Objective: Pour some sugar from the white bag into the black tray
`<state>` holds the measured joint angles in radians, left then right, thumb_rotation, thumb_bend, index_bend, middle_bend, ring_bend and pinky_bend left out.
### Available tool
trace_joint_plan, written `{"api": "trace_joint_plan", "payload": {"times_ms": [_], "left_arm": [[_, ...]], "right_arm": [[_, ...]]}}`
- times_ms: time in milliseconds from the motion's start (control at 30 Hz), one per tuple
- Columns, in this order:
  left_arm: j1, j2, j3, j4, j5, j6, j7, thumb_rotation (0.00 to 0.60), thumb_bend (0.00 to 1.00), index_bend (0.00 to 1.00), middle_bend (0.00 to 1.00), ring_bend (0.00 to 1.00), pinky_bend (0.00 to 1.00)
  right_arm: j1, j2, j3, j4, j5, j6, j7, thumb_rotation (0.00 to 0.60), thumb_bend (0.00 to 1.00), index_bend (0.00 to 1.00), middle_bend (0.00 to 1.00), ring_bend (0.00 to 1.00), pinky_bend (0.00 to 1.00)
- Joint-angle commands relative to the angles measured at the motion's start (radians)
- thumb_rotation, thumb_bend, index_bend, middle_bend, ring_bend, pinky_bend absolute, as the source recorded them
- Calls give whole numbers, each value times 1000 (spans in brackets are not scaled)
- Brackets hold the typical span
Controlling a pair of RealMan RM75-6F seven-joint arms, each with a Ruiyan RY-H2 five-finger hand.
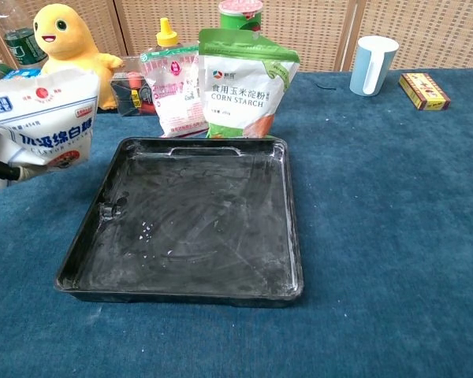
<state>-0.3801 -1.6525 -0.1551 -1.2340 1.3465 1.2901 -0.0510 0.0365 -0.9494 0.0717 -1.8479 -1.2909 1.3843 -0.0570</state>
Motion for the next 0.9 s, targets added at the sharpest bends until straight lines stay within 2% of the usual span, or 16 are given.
{"api": "trace_joint_plan", "payload": {"times_ms": [33, 100, 167, 233, 300, 400, 533, 800, 900], "left_arm": [[-9, -43, -9, 44, -17, -24, -31, 600, 370, 626, 473, 496, 514], [-14, -57, -10, 56, -17, -34, -50, 600, 354, 568, 417, 433, 461], [-15, -62, -6, 58, -14, -42, -72, 600, 333, 429, 297, 328, 373], [-14, -61, 0, 61, -13, -55, -99, 600, 292, 236, 149, 210, 270], [-10, -61, -1, 59, -22, -61, -105, 600, 243, 116, 65, 149, 222], [-3, -55, 4, 50, -20, -60, -124, 600, 139, 17, 2, 91, 183], [12, -39, 15, 22, -5, -47, -157, 600, 15, 0, 0, 41, 154], [41, 12, 66, -51, 32, -34, -140, 600, 0, 0, 0, 6, 145], [63, 75, 116, -108, 82, 0, -51, 600, 0, 0, 0, 0, 143]], "right_arm": [[2, -1, 0, 2, 3, -4, 1, 600, 26, 7, 0, 0, 17], [3, -1, 0, 3, 5, -7, 0, 600, 26, 7, 0, 0, 17], [4, -2, 1, 3, 7, -9, 0, 600, 26, 7, 0, 0, 17], [5, -2, 1, 4, 9, -10, -1, 600, 26, 7, 0, 0, 17], [6, -3, 1, 4, 9, -11, -2, 600, 26, 7, 0, 0, 17], [6, -3, -1, 4, 6, -12, -4, 600, 27, 7, 0, 0, 17], [5, -1, -2, 1, 2, -9, -1, 600, 27, 7, 0, 0, 17], [3, 0, -4, -4, -3, -5, -1, 600, 26, 7, 0, 0, 17], [2, 3, -4, -6, -2, -2, 1, 600, 26, 7, 0, 0, 17]]}}
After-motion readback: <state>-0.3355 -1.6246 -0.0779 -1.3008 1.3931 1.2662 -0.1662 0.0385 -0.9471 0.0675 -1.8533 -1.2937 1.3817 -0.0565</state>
